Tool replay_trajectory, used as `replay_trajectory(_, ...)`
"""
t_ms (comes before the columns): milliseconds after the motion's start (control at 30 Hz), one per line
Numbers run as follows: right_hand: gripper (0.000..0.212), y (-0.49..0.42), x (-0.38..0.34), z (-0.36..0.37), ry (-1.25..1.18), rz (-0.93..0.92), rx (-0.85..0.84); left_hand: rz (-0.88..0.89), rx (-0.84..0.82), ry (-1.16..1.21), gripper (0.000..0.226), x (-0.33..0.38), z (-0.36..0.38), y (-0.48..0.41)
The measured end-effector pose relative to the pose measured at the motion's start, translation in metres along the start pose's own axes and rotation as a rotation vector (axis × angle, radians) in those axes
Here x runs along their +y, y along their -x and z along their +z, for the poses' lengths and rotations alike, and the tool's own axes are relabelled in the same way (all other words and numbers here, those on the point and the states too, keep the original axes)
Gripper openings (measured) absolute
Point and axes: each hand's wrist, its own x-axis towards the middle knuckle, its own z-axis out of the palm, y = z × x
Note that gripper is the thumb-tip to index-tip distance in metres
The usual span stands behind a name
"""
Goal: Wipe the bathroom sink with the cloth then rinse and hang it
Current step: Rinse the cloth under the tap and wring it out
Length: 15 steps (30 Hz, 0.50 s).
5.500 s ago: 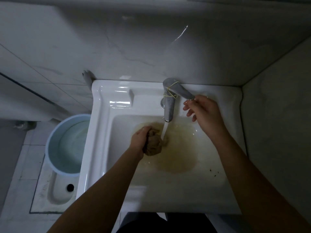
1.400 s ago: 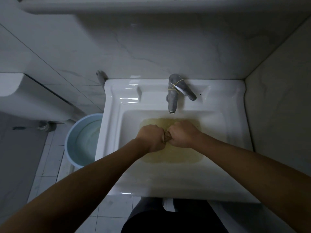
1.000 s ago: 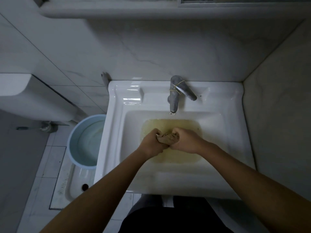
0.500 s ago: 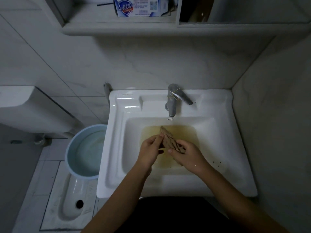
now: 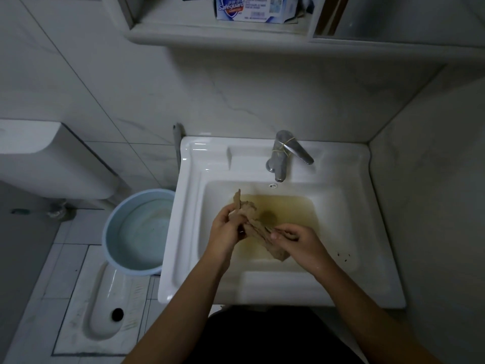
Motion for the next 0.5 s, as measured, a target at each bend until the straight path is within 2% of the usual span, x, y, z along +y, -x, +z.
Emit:
replay_trajectory(100,0.009,-0.003,0.003,0.0,-0.047,0.048,0.066,-0.009,0.014,0.002,0.027,0.003,-0.015,-0.003)
replay_trajectory(200,0.01,-0.003,0.003,0.0,0.007,0.055,0.109,0.028,0.041,-0.055,0.025,0.003,-0.025,-0.005)
replay_trajectory(300,0.014,-0.002,0.0,-0.007,0.067,-0.029,0.242,0.078,0.074,-0.149,0.027,0.0,-0.035,-0.008)
replay_trajectory(367,0.016,0.0,-0.008,-0.017,-0.013,-0.07,0.333,0.095,0.103,-0.175,0.029,0.001,-0.042,-0.012)
replay_trajectory(500,0.012,0.015,-0.045,-0.037,-0.018,-0.293,0.474,0.1,0.124,-0.168,0.028,0.01,-0.051,-0.018)
